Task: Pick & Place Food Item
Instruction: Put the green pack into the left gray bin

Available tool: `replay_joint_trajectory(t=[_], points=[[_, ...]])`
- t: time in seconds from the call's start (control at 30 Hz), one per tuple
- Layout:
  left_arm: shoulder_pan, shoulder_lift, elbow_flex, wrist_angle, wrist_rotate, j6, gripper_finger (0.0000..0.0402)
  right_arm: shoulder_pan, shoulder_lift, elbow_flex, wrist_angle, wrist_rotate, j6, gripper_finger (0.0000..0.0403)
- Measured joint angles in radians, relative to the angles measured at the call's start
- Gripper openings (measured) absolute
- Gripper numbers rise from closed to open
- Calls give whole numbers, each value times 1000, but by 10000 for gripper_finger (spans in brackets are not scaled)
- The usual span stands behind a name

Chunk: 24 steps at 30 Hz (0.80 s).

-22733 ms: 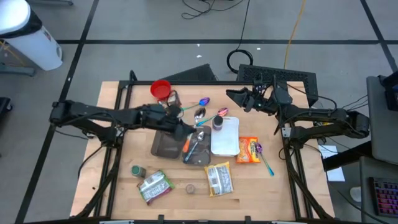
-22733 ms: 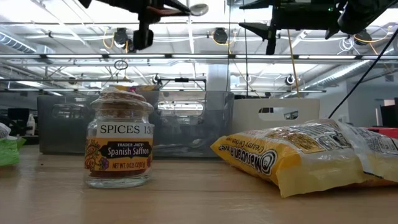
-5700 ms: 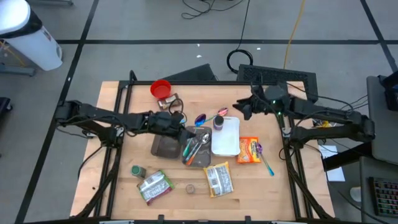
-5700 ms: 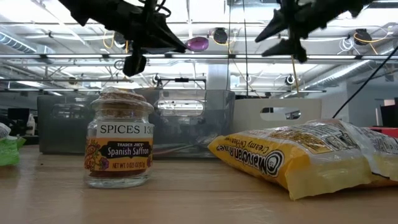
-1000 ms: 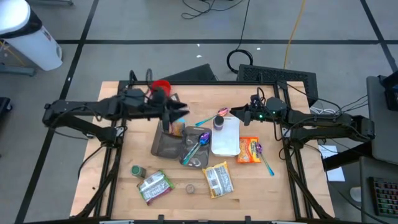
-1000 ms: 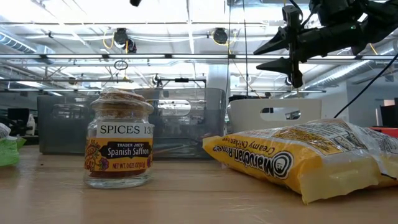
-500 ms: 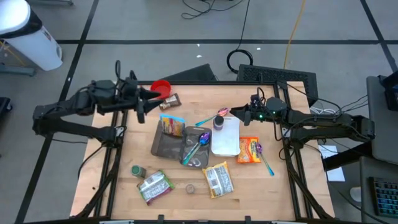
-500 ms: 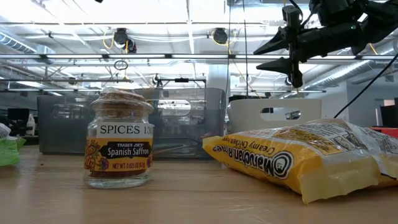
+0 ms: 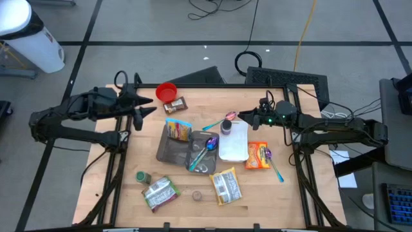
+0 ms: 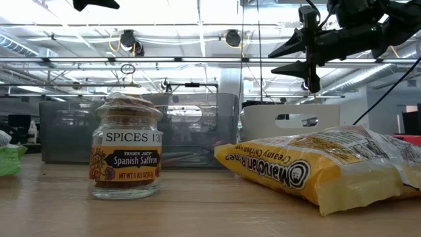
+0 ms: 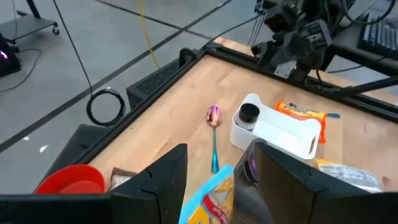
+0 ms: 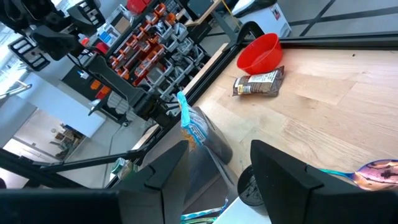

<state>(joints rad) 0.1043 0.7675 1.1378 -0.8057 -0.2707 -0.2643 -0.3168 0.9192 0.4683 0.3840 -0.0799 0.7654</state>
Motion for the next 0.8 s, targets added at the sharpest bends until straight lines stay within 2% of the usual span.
replay_joint_trajectory(t=[0.47, 0.6, 0.8], points=[[0, -2, 0, -46, 2, -34, 191, 0, 0, 0, 0, 0, 0, 164], [0, -4, 0, -124, 12, -78, 191, 0, 0, 0, 0, 0, 0, 164], [0, -12, 0, -192, 122, -152, 191, 0, 0, 0, 0, 0, 0, 164]])
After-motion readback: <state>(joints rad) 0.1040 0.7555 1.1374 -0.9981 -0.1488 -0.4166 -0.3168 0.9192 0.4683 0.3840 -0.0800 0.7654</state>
